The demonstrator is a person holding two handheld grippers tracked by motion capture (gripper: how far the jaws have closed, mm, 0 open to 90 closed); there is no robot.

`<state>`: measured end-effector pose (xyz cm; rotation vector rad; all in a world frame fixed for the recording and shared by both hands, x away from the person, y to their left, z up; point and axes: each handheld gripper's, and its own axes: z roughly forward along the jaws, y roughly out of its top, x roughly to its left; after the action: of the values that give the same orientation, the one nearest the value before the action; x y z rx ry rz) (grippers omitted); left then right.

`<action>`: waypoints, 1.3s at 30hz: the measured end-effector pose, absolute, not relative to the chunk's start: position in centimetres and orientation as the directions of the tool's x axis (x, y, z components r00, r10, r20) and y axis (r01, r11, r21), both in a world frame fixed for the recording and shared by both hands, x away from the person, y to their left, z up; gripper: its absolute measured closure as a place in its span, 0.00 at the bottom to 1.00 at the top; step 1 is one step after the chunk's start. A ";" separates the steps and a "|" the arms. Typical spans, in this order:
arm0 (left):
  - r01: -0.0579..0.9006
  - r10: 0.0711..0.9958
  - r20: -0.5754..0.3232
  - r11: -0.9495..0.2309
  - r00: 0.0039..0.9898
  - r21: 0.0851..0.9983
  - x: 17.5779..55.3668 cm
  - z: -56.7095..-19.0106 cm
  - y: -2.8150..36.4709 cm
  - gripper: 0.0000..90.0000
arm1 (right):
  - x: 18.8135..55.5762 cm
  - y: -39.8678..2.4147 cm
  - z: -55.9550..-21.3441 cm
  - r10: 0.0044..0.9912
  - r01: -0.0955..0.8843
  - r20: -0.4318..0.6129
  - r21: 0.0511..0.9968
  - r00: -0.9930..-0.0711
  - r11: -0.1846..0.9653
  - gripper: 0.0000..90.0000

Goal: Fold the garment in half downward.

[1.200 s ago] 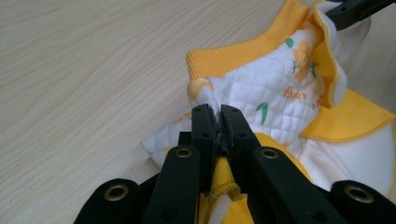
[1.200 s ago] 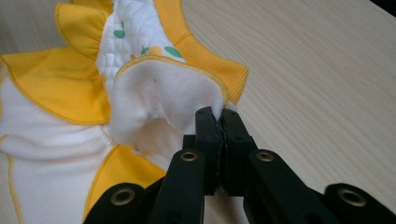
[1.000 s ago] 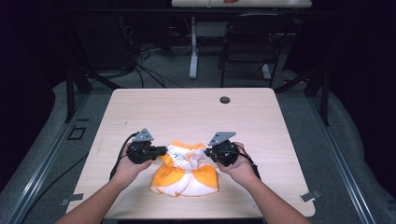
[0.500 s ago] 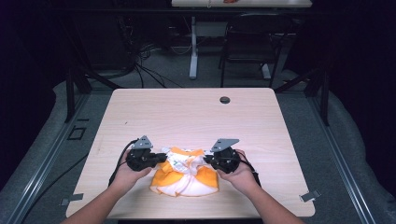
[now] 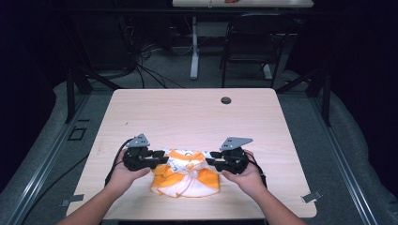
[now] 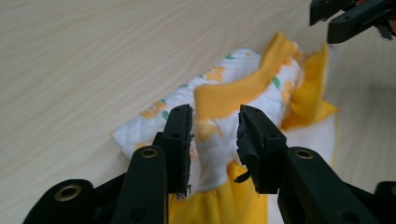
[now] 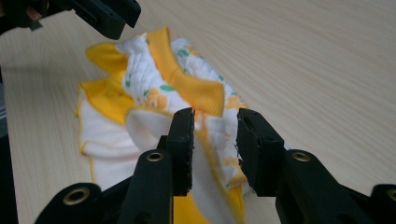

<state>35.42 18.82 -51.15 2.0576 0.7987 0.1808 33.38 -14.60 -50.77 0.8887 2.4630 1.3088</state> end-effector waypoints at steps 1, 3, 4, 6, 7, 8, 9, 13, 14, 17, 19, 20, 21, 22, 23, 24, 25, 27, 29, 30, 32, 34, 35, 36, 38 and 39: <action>0.478 0.606 -0.172 -0.389 0.776 0.787 35.7 -51.1 18.7 0.72 | 33.6 -14.7 -50.5 0.609 0.413 0.096 0.815 -0.787 0.405 0.78; 0.489 0.628 -0.163 -0.391 0.761 0.780 36.3 -51.3 18.4 0.74 | 34.0 -14.8 -50.5 0.631 0.419 0.076 0.807 -0.772 0.415 0.86; 0.496 0.625 -0.172 -0.391 0.762 0.775 36.5 -51.5 18.3 0.81 | 34.4 -14.6 -50.7 0.640 0.425 0.069 0.801 -0.765 0.421 0.91; 0.512 0.626 -0.188 -0.390 0.757 0.765 36.8 -51.9 18.0 0.94 | 35.0 -14.2 -51.4 0.652 0.445 0.058 0.776 -0.756 0.447 0.99; 0.517 0.626 -0.194 -0.387 0.755 0.763 36.9 -52.0 17.9 0.94 | 35.0 -14.2 -51.4 0.652 0.445 0.058 0.776 -0.756 0.447 0.99; 0.520 0.621 -0.201 -0.388 0.758 0.761 36.9 -52.1 17.8 0.99 | 35.1 -13.7 -52.0 0.645 0.450 0.063 0.768 -0.762 0.456 1.00; 0.522 0.621 -0.204 -0.386 0.757 0.761 36.8 -52.1 17.7 0.99 | 35.1 -13.7 -52.0 0.645 0.450 0.063 0.768 -0.762 0.456 1.00; 0.511 0.591 -0.208 -0.408 0.780 0.757 36.2 -51.9 17.7 1.00 | 34.6 -12.8 -52.4 0.615 0.440 0.072 0.763 -0.786 0.473 1.00; 0.511 0.584 -0.213 -0.409 0.783 0.756 36.0 -51.8 17.7 1.00 | 34.1 -12.6 -52.2 0.593 0.427 0.069 0.761 -0.802 0.488 1.00; 0.499 0.565 -0.216 -0.413 0.796 0.762 35.2 -51.6 17.9 1.00 | 33.4 -12.4 -52.1 0.575 0.415 0.074 0.767 -0.815 0.489 1.00; 0.492 0.551 -0.221 -0.413 0.805 0.766 34.6 -51.7 18.0 1.00 | 32.5 -12.4 -52.0 0.557 0.402 0.073 0.769 -0.827 0.497 1.00; 0.493 0.546 -0.224 -0.416 0.808 0.764 34.4 -51.8 18.1 1.00 | 32.5 -12.4 -52.0 0.557 0.402 0.073 0.769 -0.827 0.497 1.00; 0.496 0.542 -0.229 -0.419 0.809 0.761 34.0 -52.0 18.1 1.00 | 32.3 -12.4 -52.0 0.547 0.397 0.071 0.765 -0.834 0.506 1.00; 0.494 0.534 -0.232 -0.423 0.813 0.759 33.7 -52.2 18.1 1.00 | 31.9 -12.4 -52.1 0.537 0.393 0.072 0.762 -0.841 0.514 1.00; 0.490 0.528 -0.230 -0.428 0.817 0.759 33.4 -52.4 18.1 1.00 | 31.6 -12.4 -52.2 0.532 0.393 0.074 0.761 -0.843 0.516 1.00; 0.490 0.521 -0.235 -0.431 0.821 0.757 33.1 -52.6 18.1 1.00 | 31.3 -12.4 -52.4 0.528 0.392 0.075 0.758 -0.846 0.521 1.00; 0.487 0.519 -0.232 -0.433 0.823 0.758 32.8 -52.7 18.1 1.00 | 31.0 -12.4 -52.5 0.525 0.394 0.079 0.756 -0.847 0.522 1.00; 0.479 0.502 -0.230 -0.449 0.834 0.754 32.0 -53.0 17.9 1.00 | 30.1 -12.5 -53.2 0.516 0.401 0.096 0.754 -0.851 0.520 1.00; 0.473 0.491 -0.228 -0.463 0.841 0.750 31.5 -53.4 17.7 1.00 | 29.9 -12.5 -53.3 0.515 0.401 0.094 0.751 -0.852 0.525 1.00; 0.472 0.487 -0.228 -0.468 0.843 0.747 31.3 -53.6 17.7 1.00 | 29.7 -12.4 -53.6 0.513 0.406 0.104 0.750 -0.852 0.522 1.00; 0.461 0.483 -0.207 -0.497 0.851 0.736 30.7 -54.3 17.6 1.00 | 29.1 -12.3 -54.2 0.506 0.402 0.091 0.732 -0.857 0.549 1.00; 0.462 0.484 -0.206 -0.500 0.851 0.733 30.5 -54.5 17.6 1.00 | 28.8 -12.2 -54.8 0.501 0.405 0.100 0.731 -0.860 0.550 1.00; 0.466 0.487 -0.208 -0.499 0.848 0.730 30.4 -54.7 17.8 1.00 | 28.8 -12.2 -54.8 0.501 0.405 0.100 0.731 -0.860 0.550 1.00; 0.473 0.490 -0.214 -0.497 0.845 0.728 30.3 -55.0 17.9 1.00 | 28.5 -12.1 -55.2 0.504 0.415 0.111 0.728 -0.856 0.546 1.00; 0.481 0.499 -0.216 -0.498 0.840 0.722 30.1 -55.4 18.2 1.00 | 28.4 -12.1 -55.4 0.501 0.415 0.111 0.725 -0.858 0.550 1.00; 0.482 0.502 -0.214 -0.498 0.838 0.720 30.1 -55.6 18.3 1.00 | 28.3 -12.1 -55.6 0.503 0.420 0.114 0.722 -0.857 0.551 1.00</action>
<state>30.08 18.32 -55.65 2.1770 0.7148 0.0296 28.27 -12.07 -55.59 0.7982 2.6717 1.1999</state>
